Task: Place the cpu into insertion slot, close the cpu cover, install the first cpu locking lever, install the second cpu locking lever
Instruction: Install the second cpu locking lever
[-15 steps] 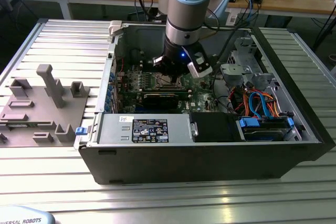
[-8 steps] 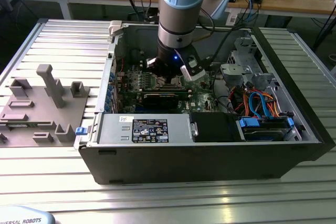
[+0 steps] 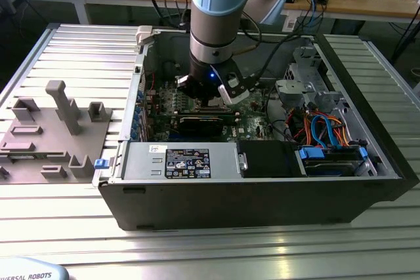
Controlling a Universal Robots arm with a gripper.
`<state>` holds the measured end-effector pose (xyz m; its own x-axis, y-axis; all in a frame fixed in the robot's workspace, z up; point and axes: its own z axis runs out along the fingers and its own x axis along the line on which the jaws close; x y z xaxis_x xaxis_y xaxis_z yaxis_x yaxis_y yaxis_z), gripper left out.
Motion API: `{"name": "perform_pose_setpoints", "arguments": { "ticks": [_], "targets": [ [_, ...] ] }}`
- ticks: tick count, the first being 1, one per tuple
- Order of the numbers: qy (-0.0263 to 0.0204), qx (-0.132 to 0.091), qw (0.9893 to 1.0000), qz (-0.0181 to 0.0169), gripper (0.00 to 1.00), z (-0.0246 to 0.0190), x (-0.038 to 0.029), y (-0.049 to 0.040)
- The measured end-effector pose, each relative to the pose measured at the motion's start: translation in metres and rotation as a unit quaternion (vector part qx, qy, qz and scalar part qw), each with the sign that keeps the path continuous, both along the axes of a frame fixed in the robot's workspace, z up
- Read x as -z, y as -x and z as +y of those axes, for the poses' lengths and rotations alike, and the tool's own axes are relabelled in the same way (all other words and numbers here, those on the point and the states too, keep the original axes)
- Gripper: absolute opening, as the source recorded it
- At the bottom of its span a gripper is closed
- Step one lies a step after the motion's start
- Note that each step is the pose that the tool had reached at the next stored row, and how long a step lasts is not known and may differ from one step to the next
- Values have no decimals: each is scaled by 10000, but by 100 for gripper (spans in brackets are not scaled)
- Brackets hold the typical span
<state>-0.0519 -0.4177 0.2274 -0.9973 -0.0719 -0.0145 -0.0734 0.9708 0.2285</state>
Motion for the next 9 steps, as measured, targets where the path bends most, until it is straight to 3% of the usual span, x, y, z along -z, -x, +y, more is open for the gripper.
{"name": "perform_pose_setpoints", "arguments": {
  "ticks": [9],
  "targets": [
    [-2,-51,10000,0,11,-1,158,217]
  ]
}}
